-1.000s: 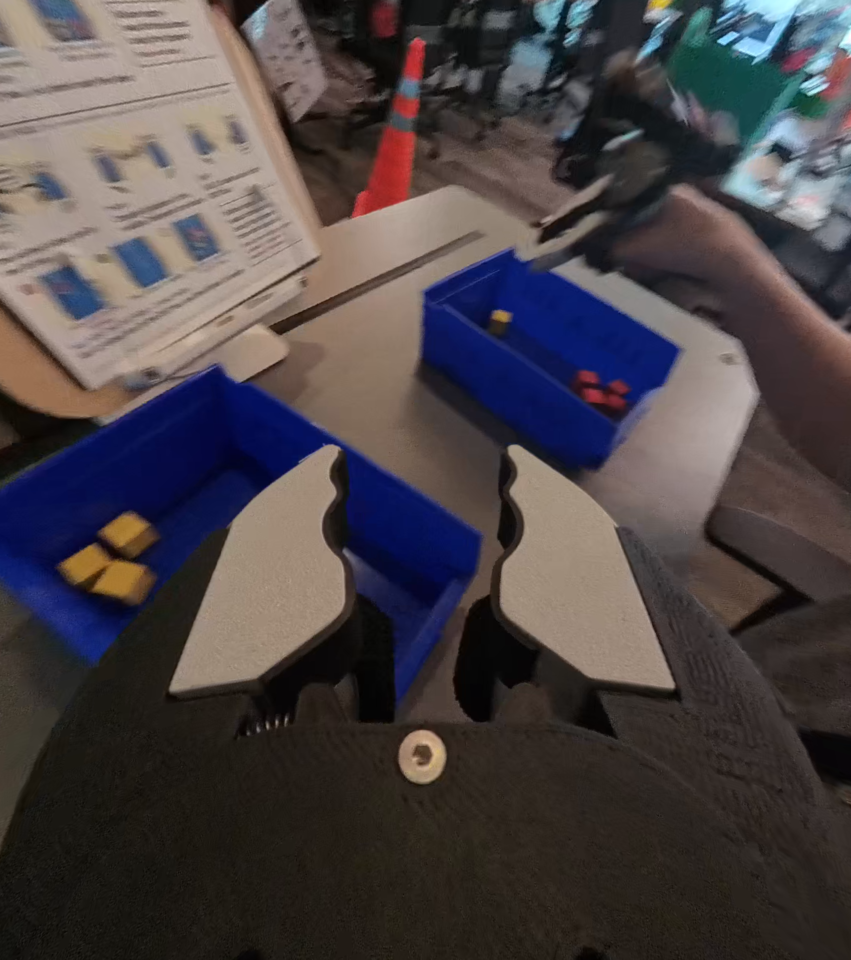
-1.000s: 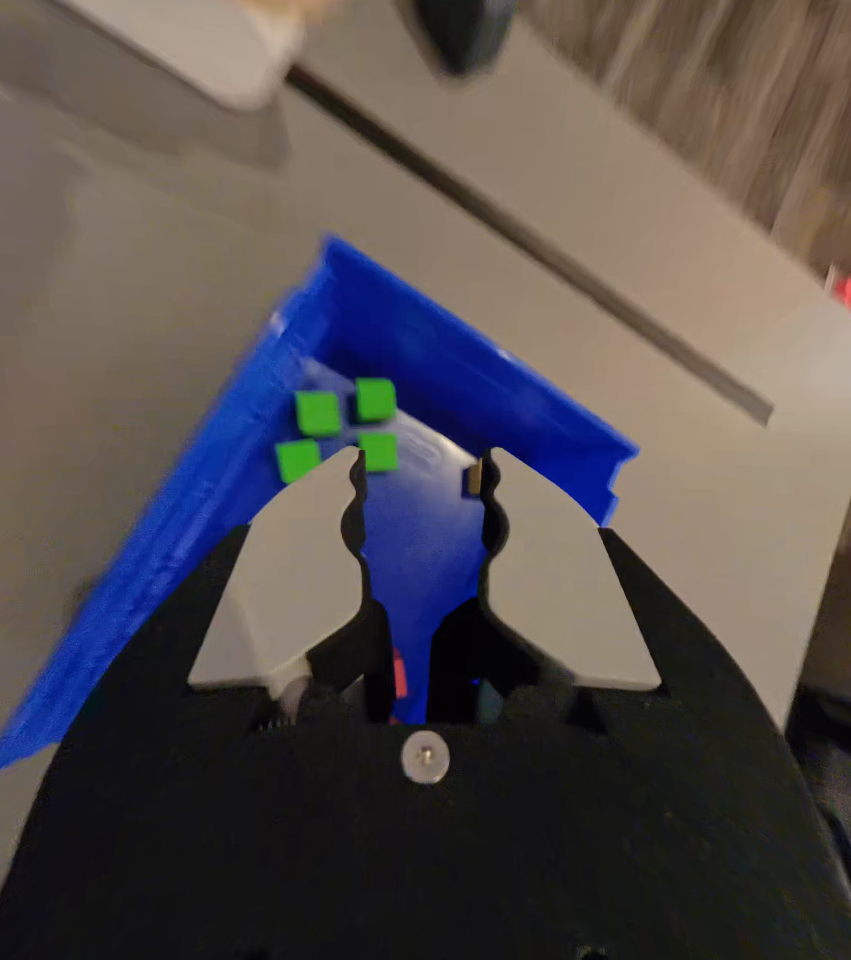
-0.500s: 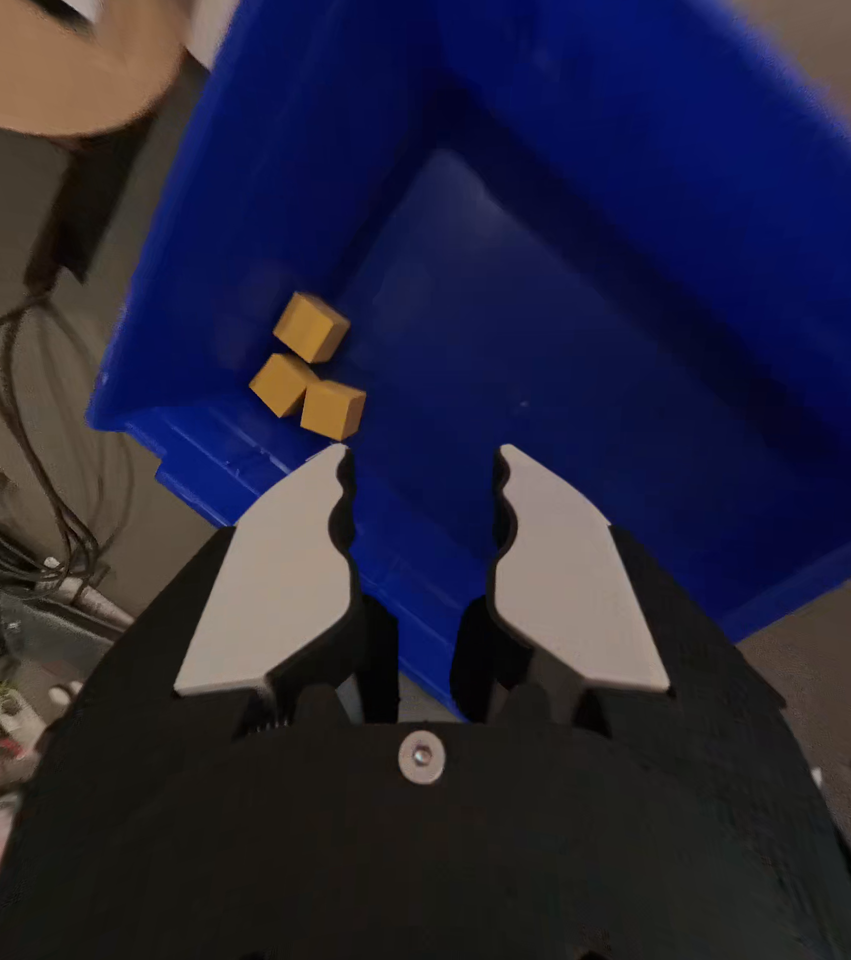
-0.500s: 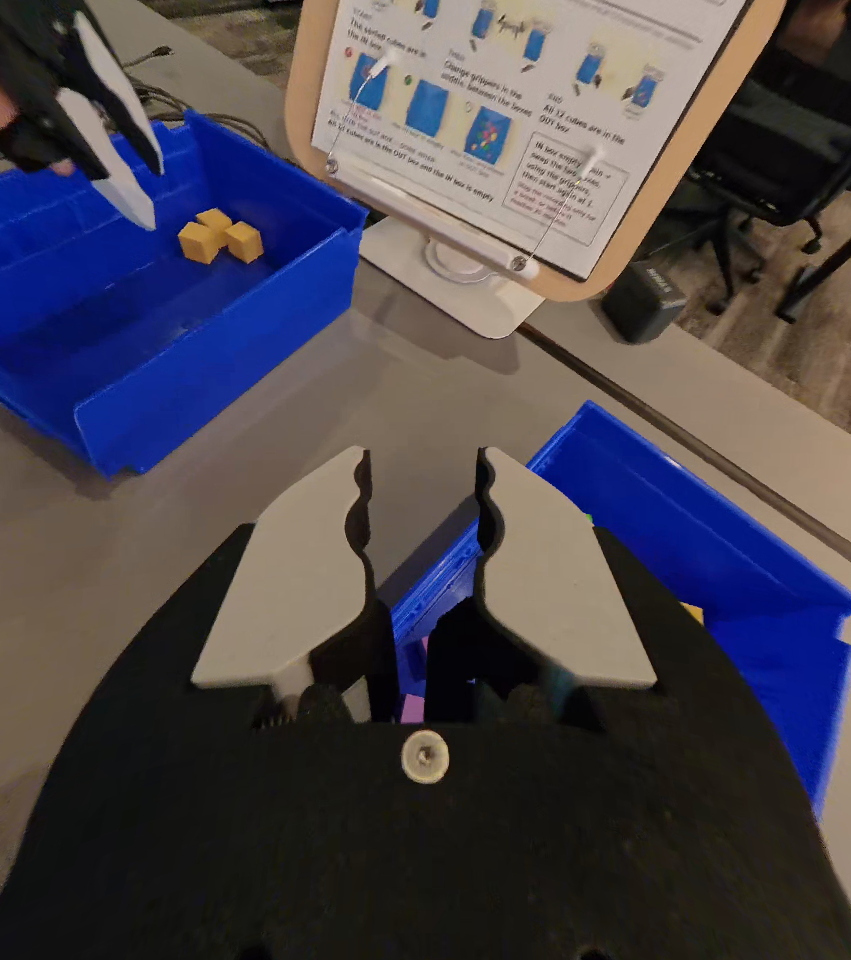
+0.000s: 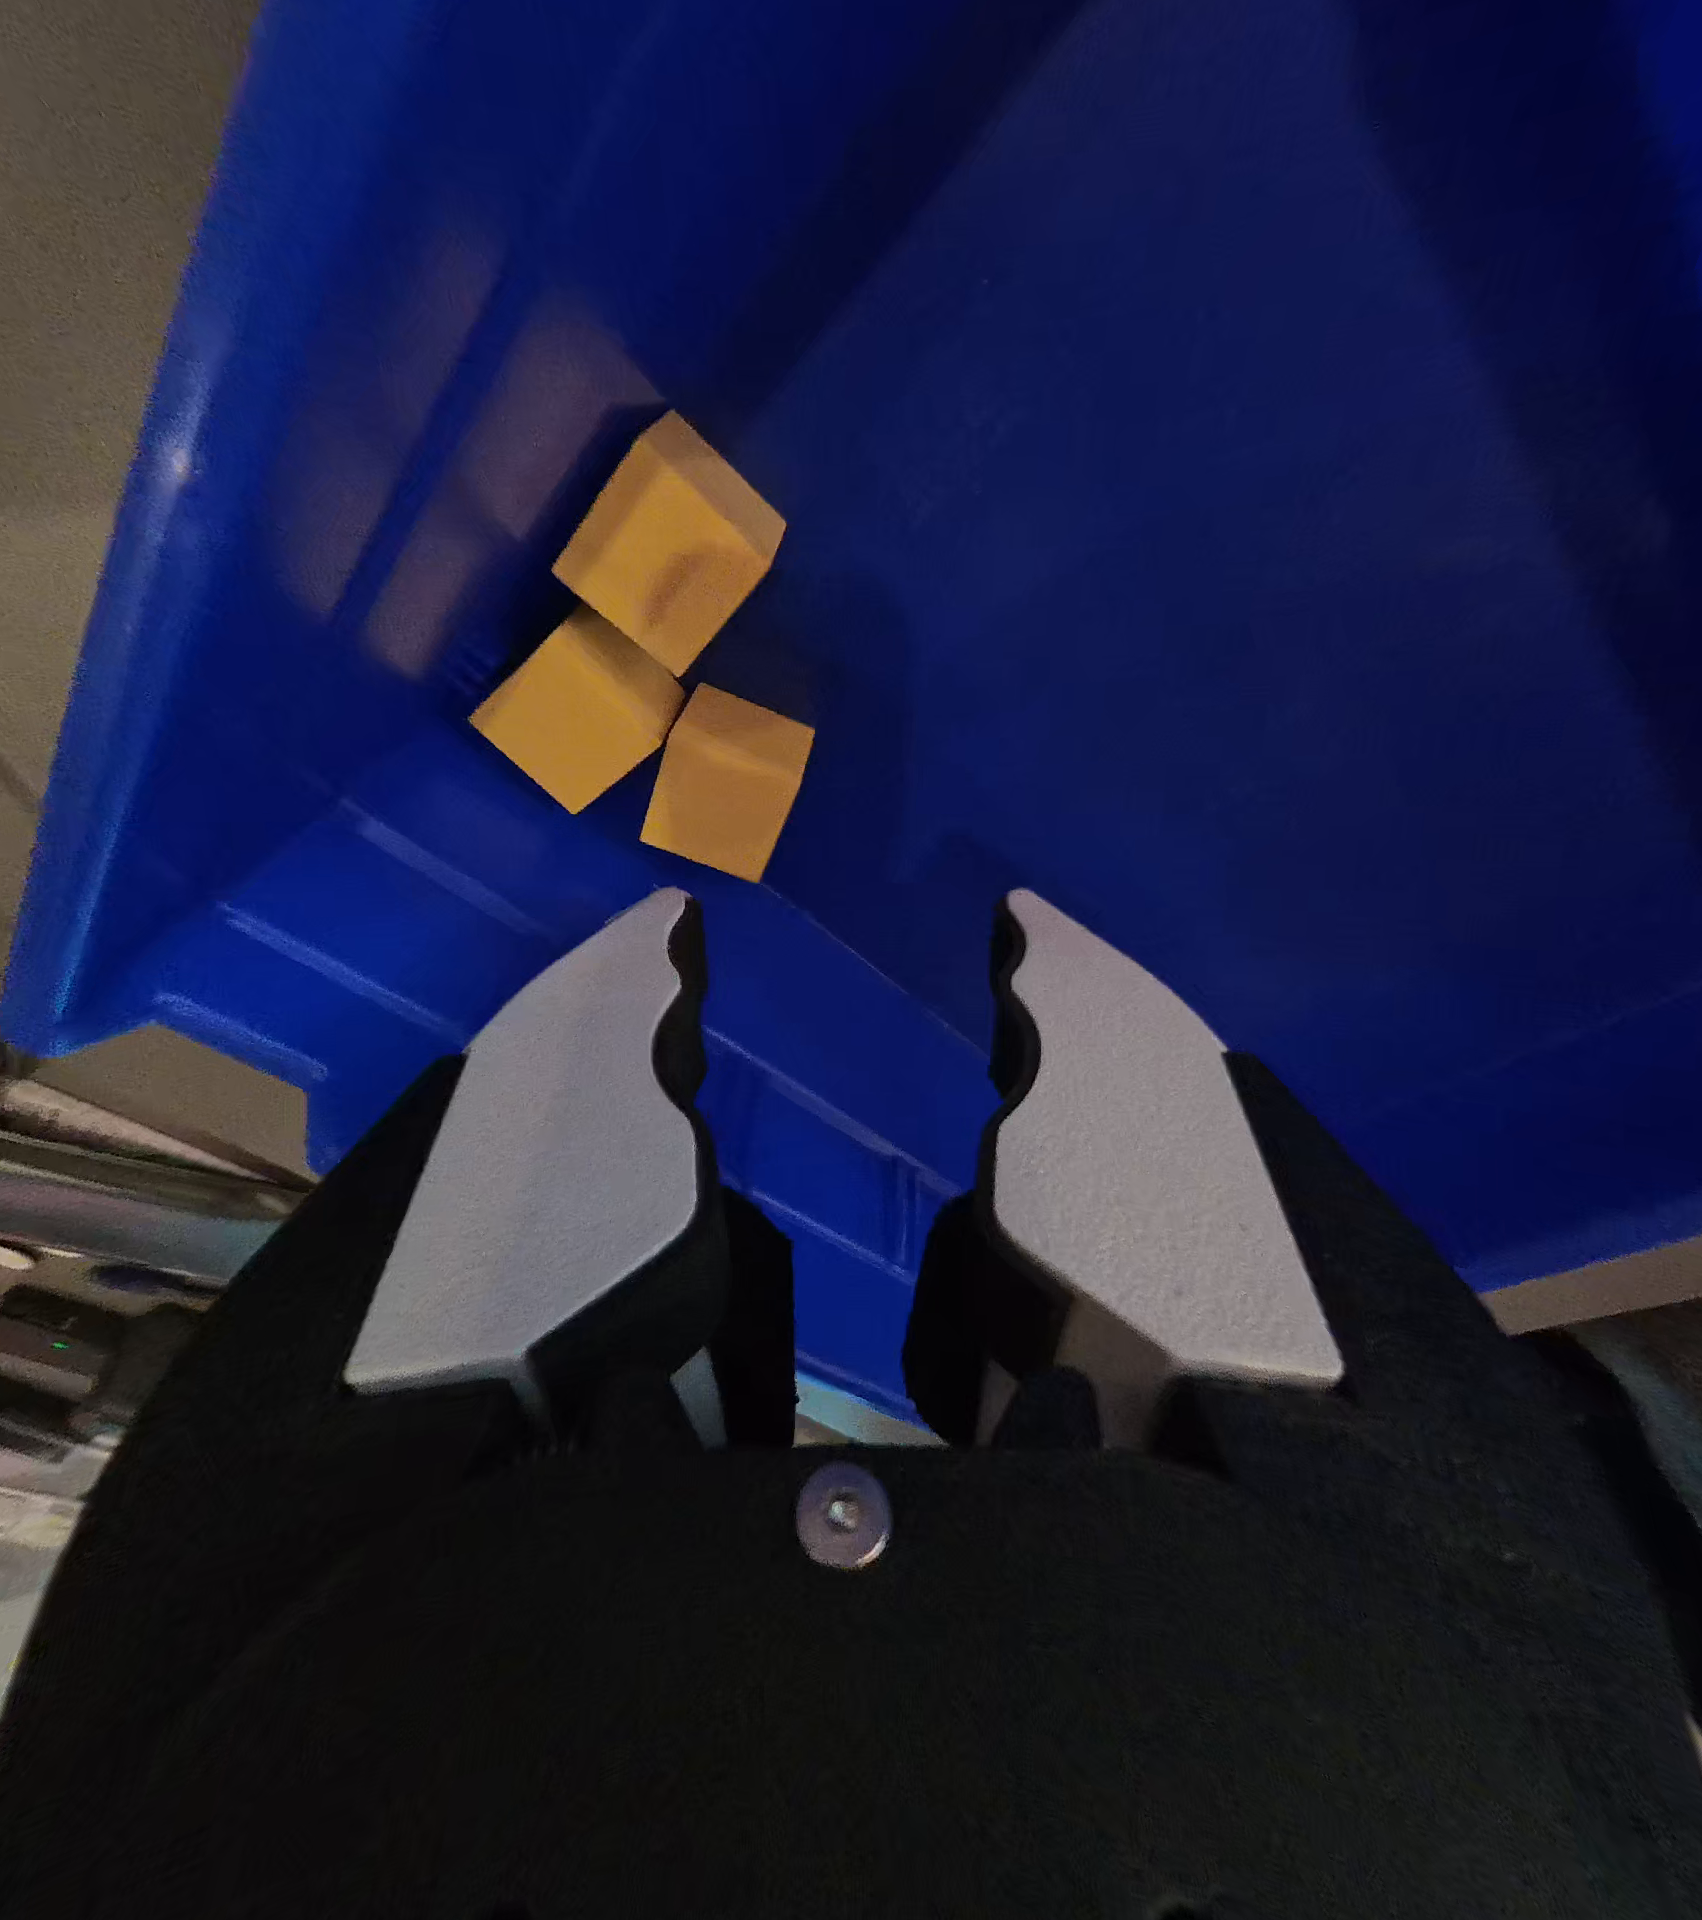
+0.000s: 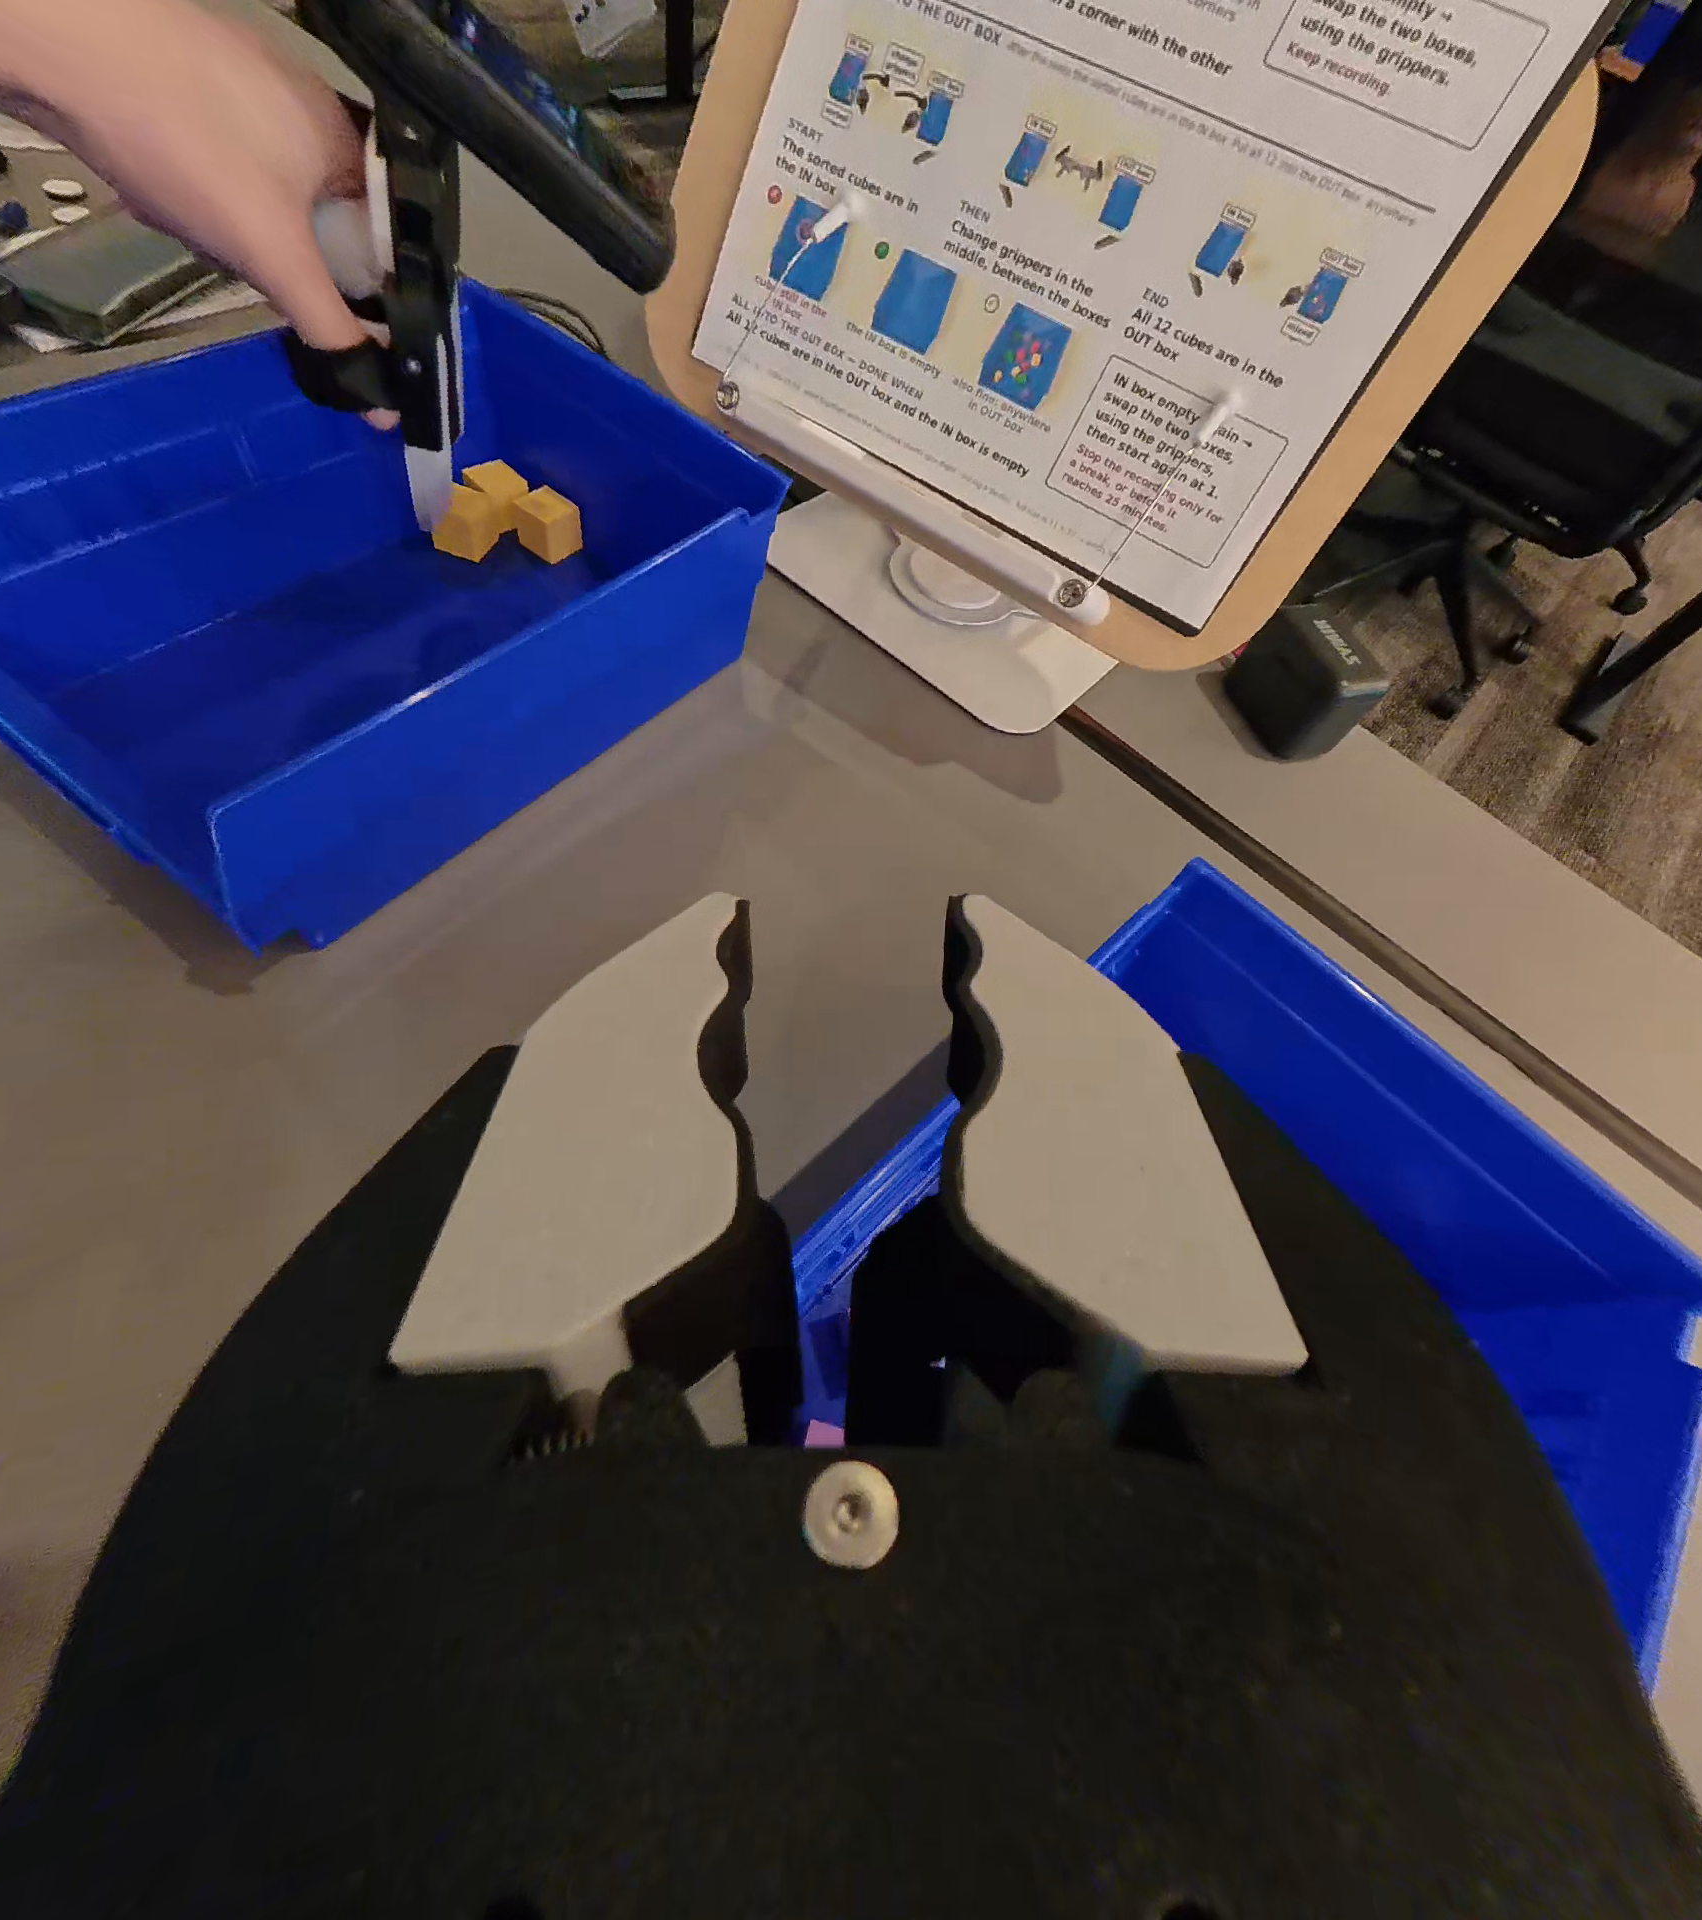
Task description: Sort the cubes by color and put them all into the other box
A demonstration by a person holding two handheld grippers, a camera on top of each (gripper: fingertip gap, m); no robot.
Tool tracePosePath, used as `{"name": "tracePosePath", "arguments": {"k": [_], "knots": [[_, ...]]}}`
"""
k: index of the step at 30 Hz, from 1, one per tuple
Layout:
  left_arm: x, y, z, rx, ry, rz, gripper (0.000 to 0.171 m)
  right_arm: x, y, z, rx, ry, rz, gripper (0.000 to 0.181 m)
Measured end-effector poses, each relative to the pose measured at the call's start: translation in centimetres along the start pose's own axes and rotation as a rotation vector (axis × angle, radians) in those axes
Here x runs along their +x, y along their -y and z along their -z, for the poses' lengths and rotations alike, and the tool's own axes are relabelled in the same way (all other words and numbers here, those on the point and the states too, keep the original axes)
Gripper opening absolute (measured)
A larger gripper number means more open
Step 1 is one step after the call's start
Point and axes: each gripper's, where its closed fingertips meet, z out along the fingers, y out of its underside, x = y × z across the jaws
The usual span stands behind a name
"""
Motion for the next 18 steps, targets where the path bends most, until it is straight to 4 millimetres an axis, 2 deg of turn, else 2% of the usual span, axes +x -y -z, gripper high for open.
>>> {"name": "tracePosePath", "arguments": {"k": [14, 18], "knots": [[-1.5, 0.0, -1.8, -0.063, 0.041, -0.044, 0.054, -0.4, 0.7, 0.6, 0.037, 0.007, 0.016, 0.033], [-1.5, 0.1, -1.9, -0.076, 0.052, -0.063, 0.044, -0.5, 0.8, 0.6, 0.04, 0.005, 0.022, 0.033]]}}
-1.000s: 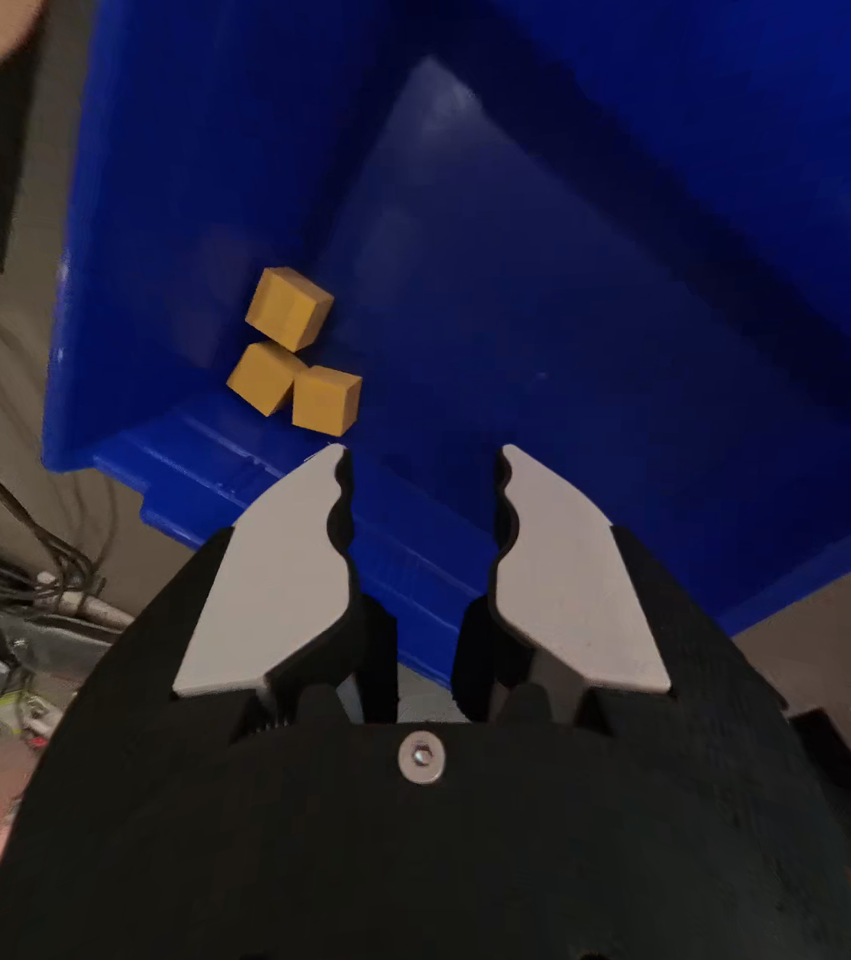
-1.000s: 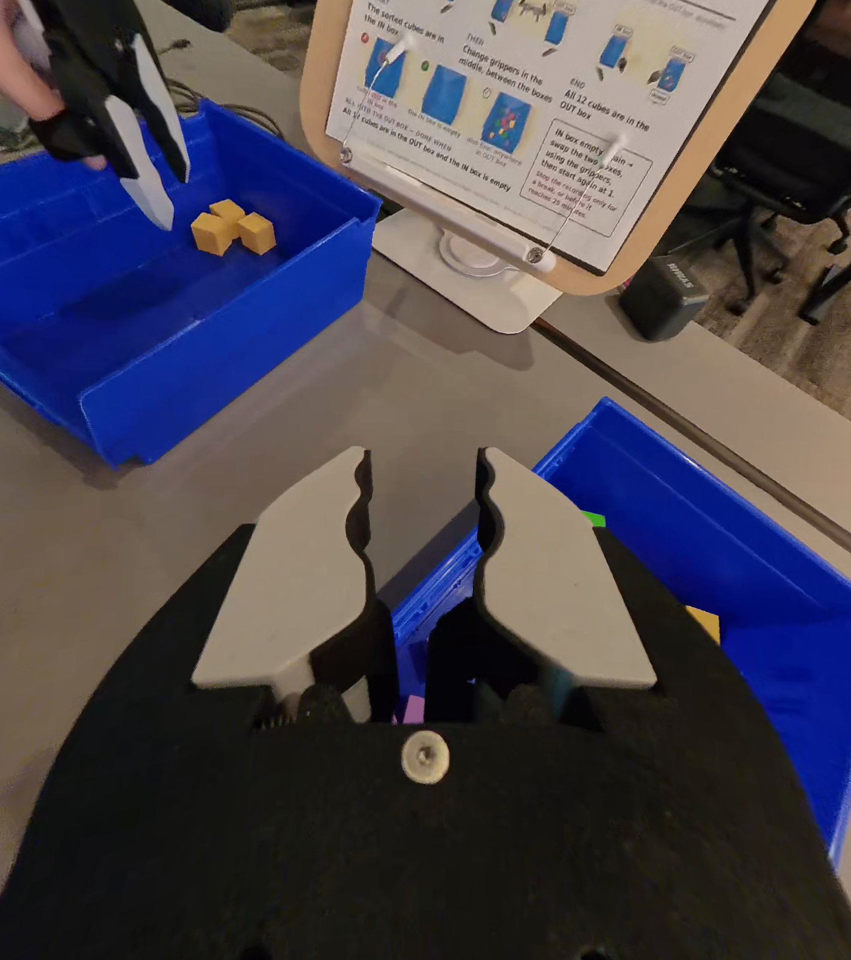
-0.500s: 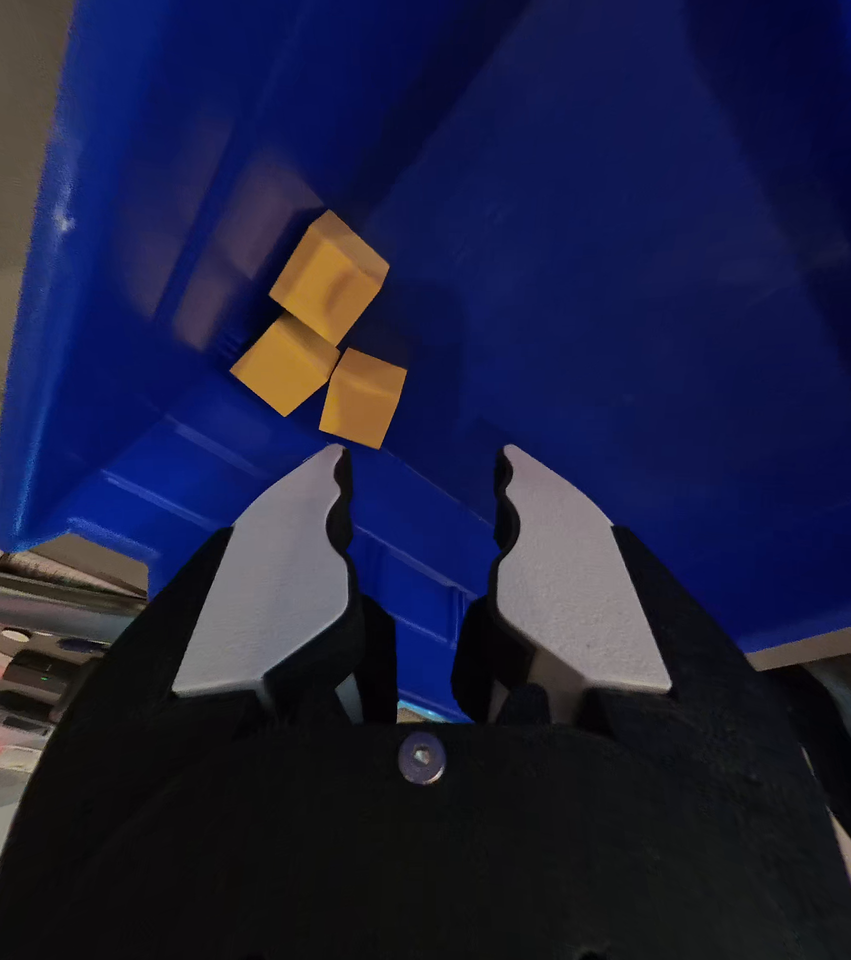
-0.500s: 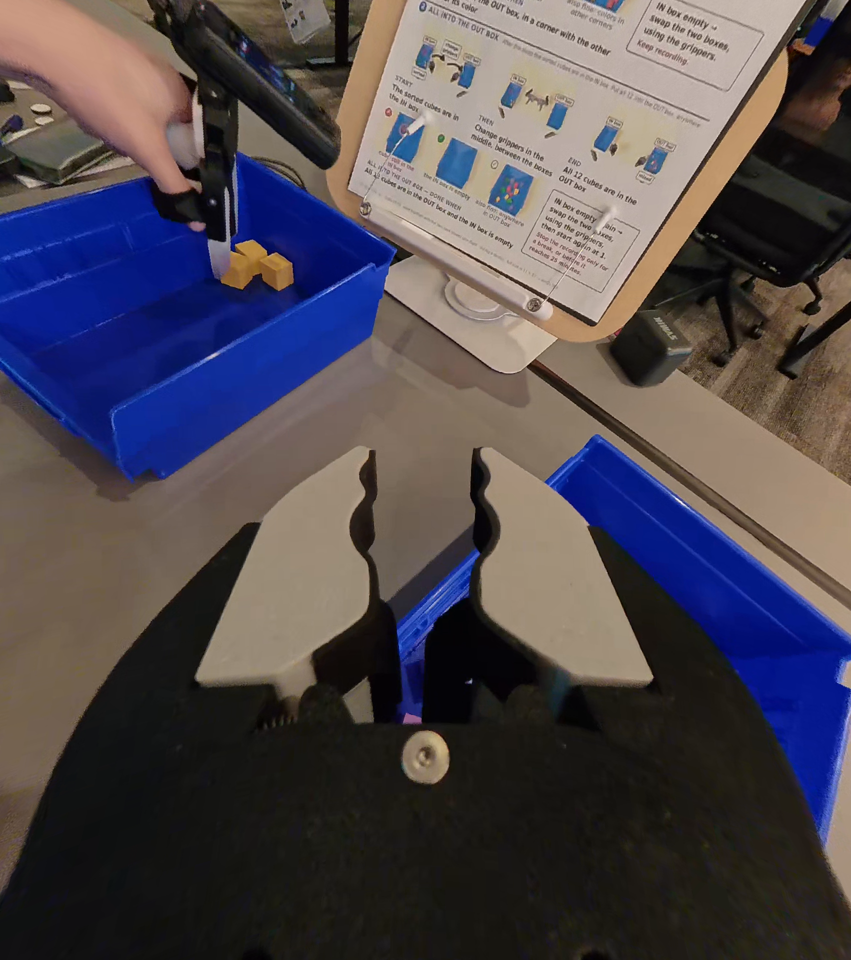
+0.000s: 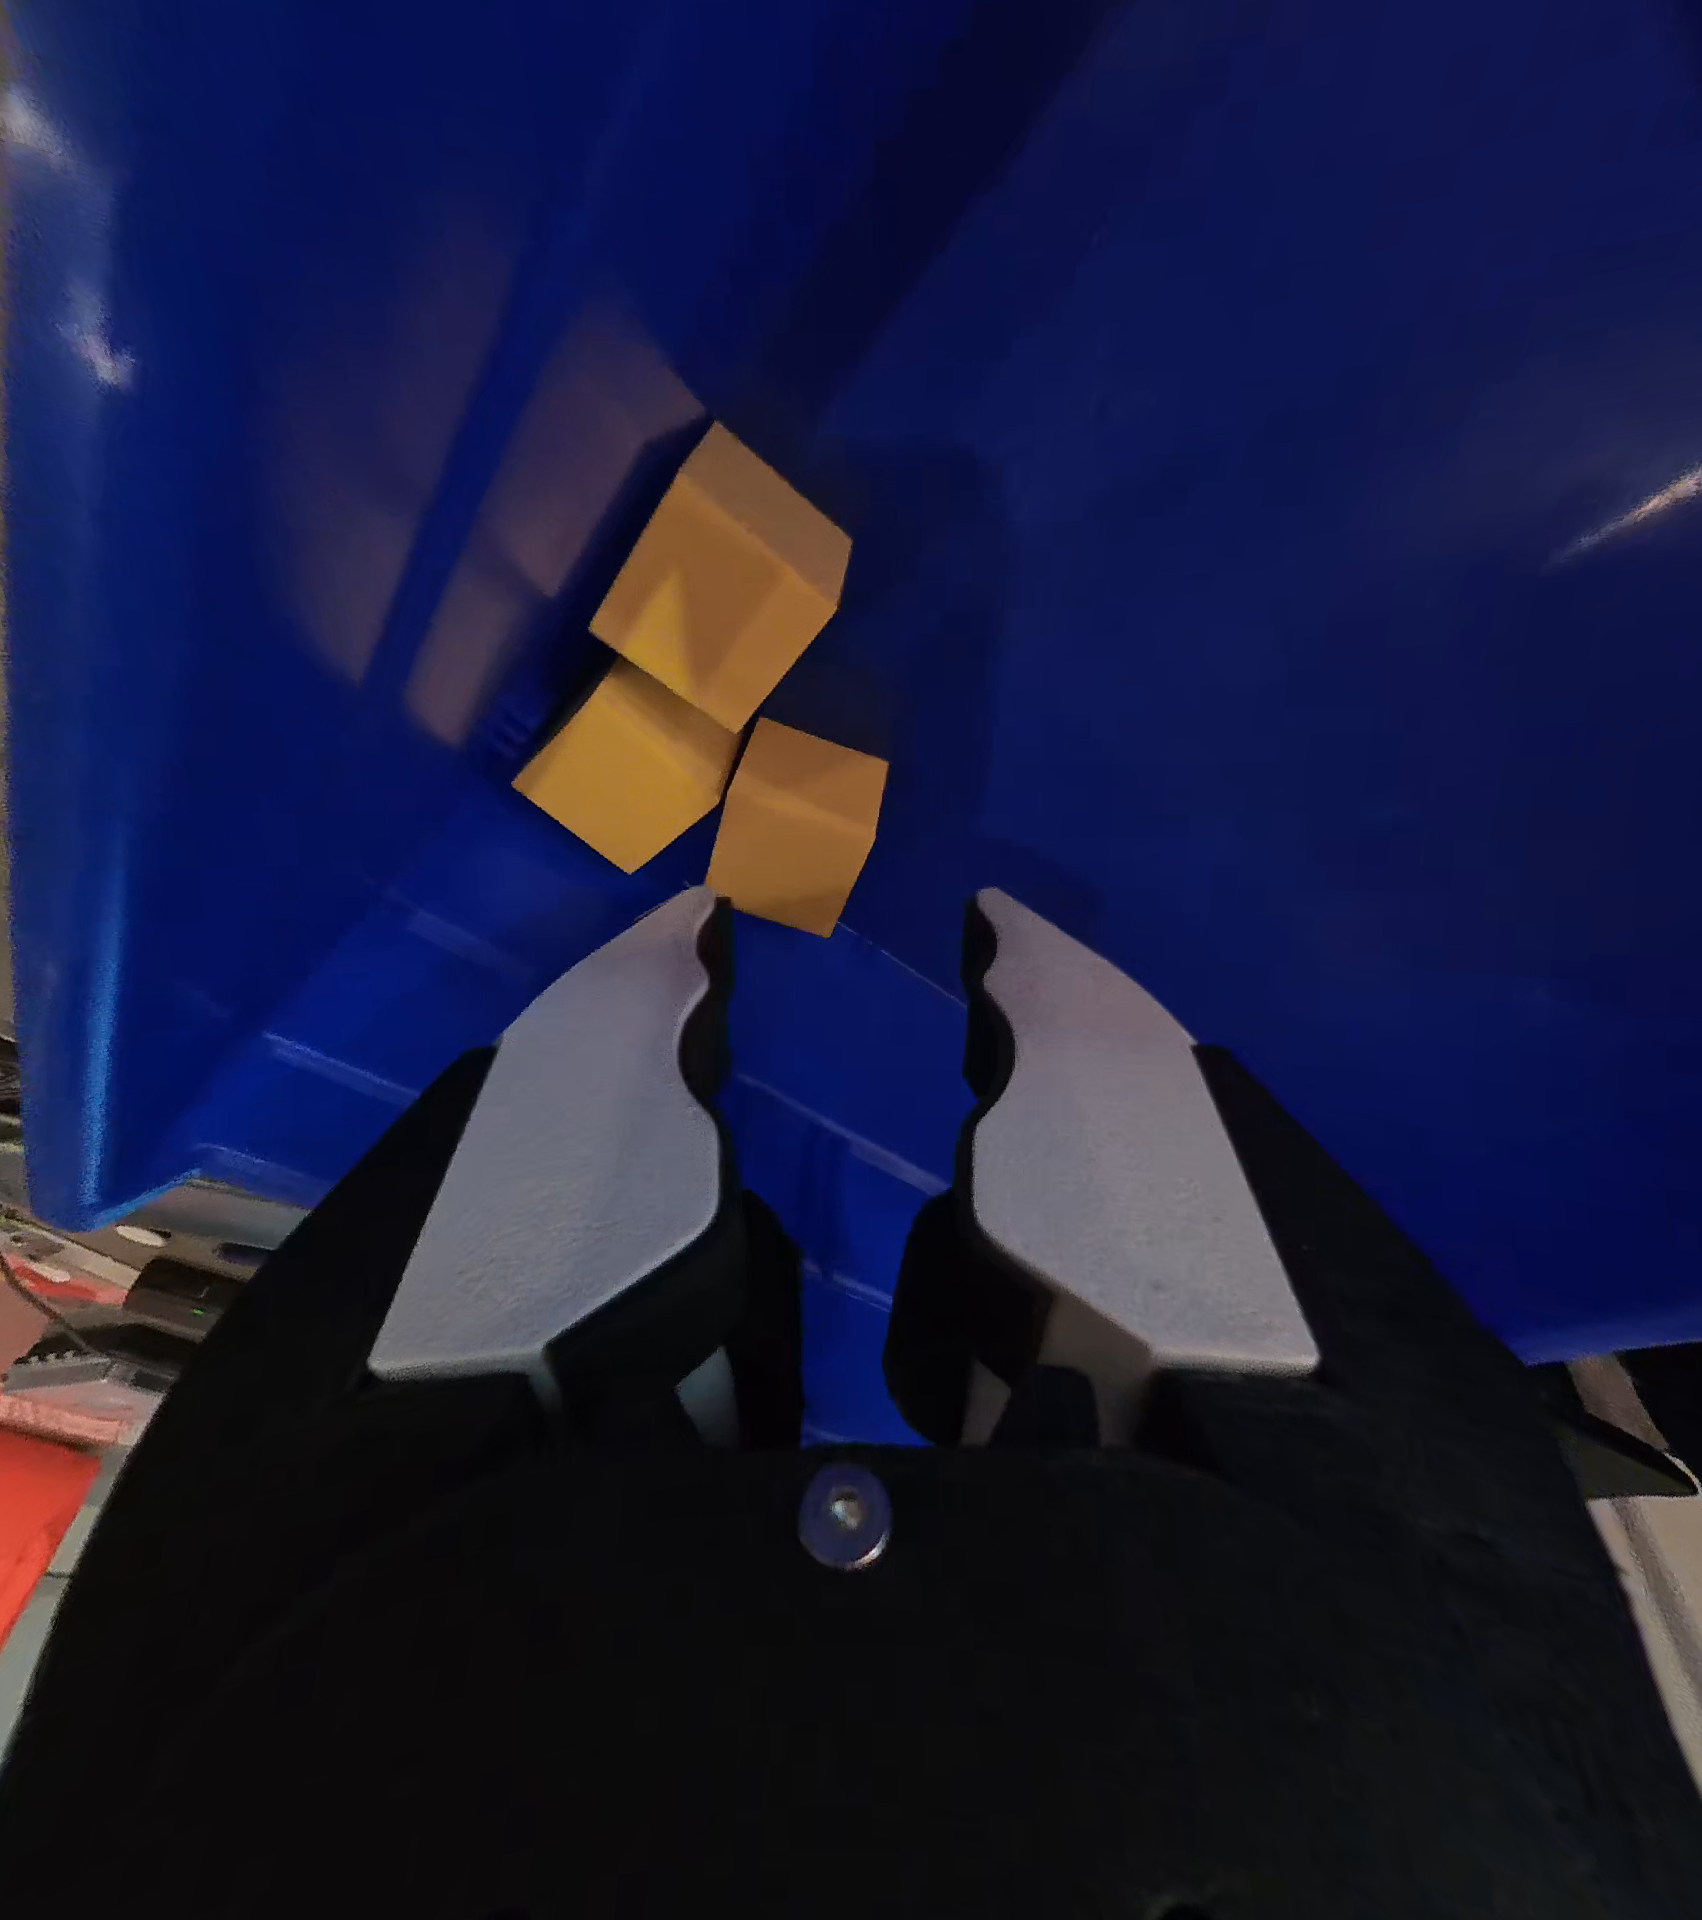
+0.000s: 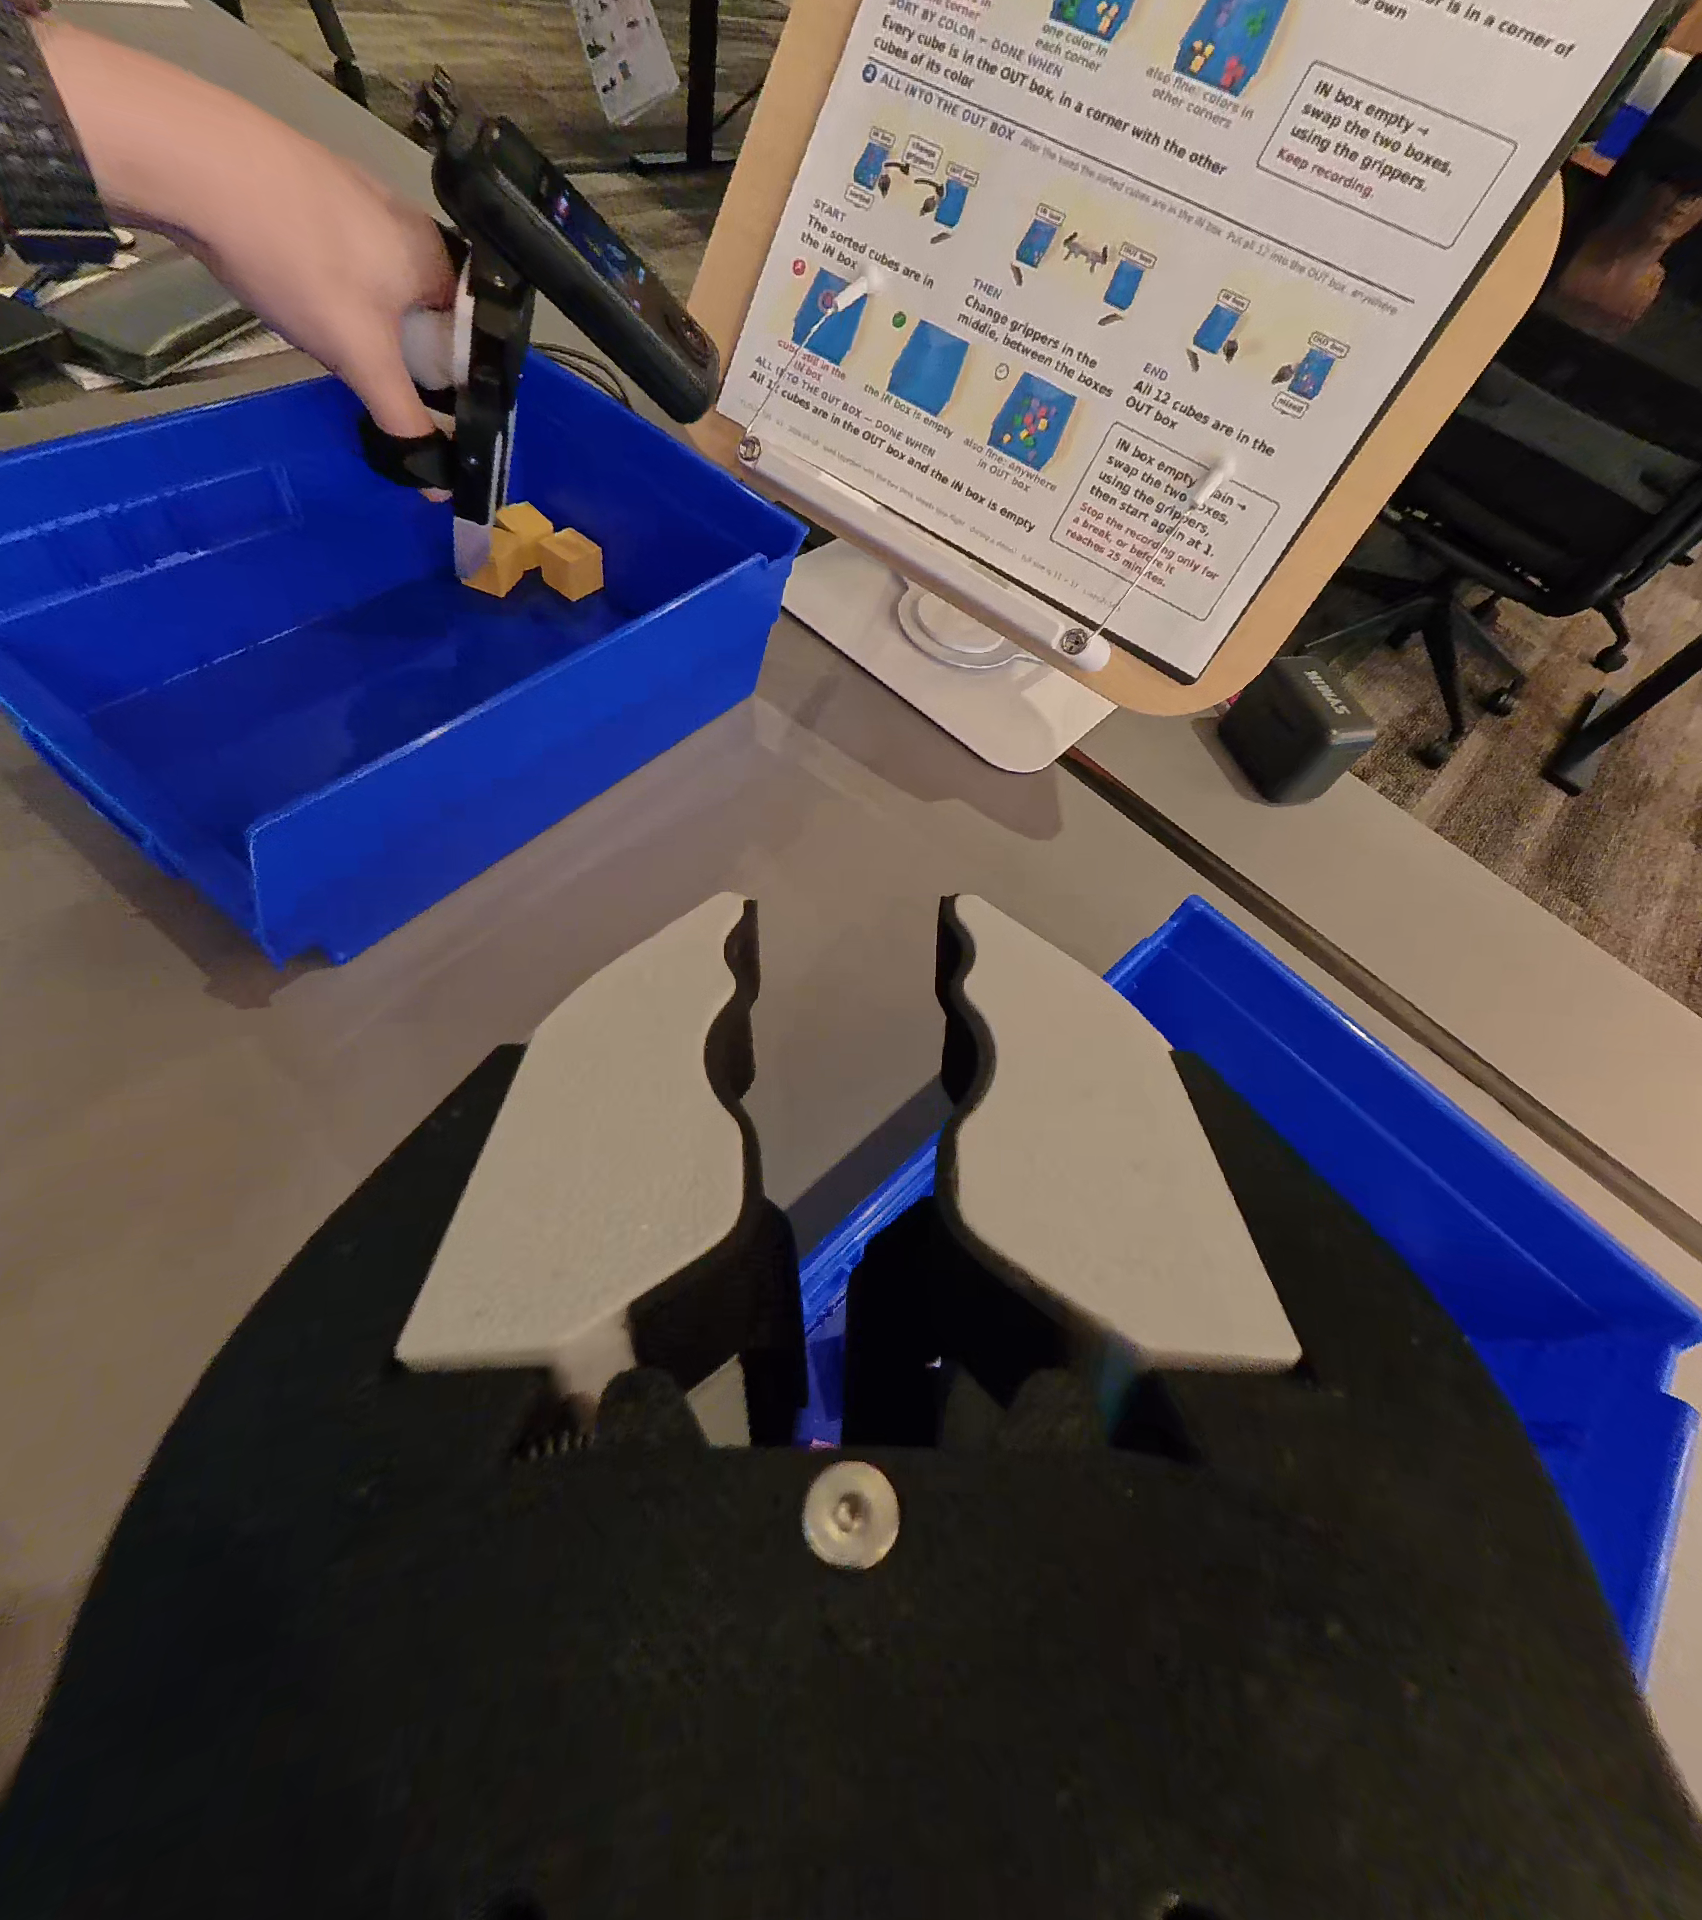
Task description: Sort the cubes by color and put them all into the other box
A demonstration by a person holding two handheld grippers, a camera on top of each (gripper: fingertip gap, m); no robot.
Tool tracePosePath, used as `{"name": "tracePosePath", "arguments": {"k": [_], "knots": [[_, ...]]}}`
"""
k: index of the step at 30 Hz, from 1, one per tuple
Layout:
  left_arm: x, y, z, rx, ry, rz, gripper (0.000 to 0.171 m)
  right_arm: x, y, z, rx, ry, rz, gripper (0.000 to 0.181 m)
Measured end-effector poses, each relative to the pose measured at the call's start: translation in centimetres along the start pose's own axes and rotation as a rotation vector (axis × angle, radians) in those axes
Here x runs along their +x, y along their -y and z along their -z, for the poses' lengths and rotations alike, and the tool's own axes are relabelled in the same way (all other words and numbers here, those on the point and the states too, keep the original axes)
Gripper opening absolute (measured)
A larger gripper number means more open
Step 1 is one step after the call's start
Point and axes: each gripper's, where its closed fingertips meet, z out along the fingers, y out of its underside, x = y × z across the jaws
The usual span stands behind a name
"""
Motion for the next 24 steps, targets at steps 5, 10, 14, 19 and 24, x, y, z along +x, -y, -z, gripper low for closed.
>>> {"name": "tracePosePath", "arguments": {"k": [5, 10, 14, 19, 24], "knots": [[-0.6, 0.3, -0.4, -0.005, 0.058, -0.03, 0.044, -0.2, 0.1, 0.0, 0.002, 0.003, 0.008, 0.032], [-0.8, 0.2, -0.6, -0.02, 0.082, -0.055, 0.052, -0.3, 0.3, 0.2, 0.01, 0.002, 0.012, 0.032], [-1.1, 0.1, -0.4, -0.031, 0.095, -0.052, 0.053, -0.4, 0.4, 0.1, 0.011, 0.005, 0.015, 0.031], [-0.9, -0.4, -1.1, -0.077, 0.085, -0.014, 0.053, -0.3, 0.7, 0.4, 0.025, -0.002, 0.018, 0.031], [-0.5, -0.3, -1.8, -0.067, 0.069, 0.046, 0.047, -0.1, 0.9, 0.9, 0.038, -0.011, 0.023, 0.031]]}}
